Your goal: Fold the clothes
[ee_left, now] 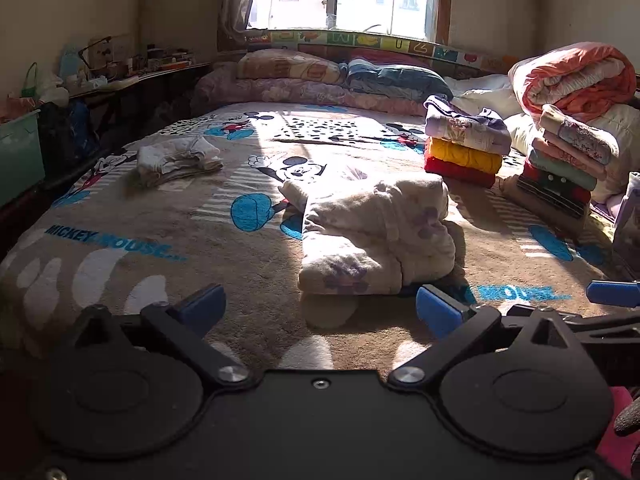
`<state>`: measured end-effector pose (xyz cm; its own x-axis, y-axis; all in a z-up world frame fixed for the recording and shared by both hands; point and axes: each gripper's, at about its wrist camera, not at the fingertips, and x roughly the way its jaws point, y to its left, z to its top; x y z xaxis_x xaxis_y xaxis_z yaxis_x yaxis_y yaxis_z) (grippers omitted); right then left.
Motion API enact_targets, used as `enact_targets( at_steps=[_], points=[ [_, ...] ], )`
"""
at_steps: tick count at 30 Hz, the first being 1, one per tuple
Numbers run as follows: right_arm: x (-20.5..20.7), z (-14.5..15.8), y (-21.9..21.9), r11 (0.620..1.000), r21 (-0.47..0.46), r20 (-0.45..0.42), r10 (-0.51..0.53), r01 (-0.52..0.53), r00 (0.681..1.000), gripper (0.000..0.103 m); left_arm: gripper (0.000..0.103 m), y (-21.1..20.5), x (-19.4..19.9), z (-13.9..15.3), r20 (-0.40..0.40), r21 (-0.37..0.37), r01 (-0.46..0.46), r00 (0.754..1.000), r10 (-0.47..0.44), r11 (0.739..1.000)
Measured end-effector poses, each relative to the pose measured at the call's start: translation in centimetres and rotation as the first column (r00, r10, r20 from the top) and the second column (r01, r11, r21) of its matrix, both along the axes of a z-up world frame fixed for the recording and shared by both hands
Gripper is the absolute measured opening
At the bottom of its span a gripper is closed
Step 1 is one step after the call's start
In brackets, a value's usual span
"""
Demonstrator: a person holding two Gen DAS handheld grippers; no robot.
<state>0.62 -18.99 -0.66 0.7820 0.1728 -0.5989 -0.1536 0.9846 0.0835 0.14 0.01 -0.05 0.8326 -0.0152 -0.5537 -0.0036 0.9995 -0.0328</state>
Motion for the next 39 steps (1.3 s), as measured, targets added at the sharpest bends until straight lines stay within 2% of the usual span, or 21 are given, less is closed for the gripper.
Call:
enact_targets(
  at_steps=[5, 9, 39],
  points=[
    [-0.09, -0.11, -0.07, 1.000, 0.003, -0.004, -0.003, 0.003, 1.000, 0.103, 0.103, -0.16, -0.29, -0.17, 0.021, -0.003, 0.000, 1.000, 0.000, 1.000],
    [-0.16, -0.23, -0.13, 1.000, 0.006, -0.008, -0.005, 0.006, 1.000, 0.103, 0.103, 0.12, 0.36, -0.05, -0.012, -0.025, 0.001, 1.000, -0.001, 1.000],
    [0.03, -0.41, -0.07, 1.000, 0.002, -0.009, 0.002, -0.002, 1.000, 0.103, 0.103, 0.04, 0.58, -0.40, -0.012, -0.024, 0.016, 1.000, -0.016, 1.000]
  ],
)
